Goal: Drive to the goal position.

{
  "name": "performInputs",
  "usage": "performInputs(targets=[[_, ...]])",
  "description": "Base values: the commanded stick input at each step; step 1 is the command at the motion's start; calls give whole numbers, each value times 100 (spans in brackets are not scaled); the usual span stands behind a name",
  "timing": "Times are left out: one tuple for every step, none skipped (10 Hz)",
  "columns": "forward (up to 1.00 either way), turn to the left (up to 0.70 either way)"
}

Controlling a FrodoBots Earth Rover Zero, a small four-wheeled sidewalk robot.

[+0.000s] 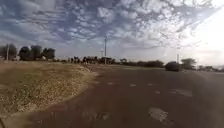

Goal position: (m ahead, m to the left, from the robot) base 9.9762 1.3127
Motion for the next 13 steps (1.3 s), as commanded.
performInputs(targets=[[60, 0], [60, 0], [60, 0], [60, 0], [60, 0], [60, 0], [60, 0], [60, 0], [60, 0], [60, 0], [60, 0], [60, 0], [60, 0]])
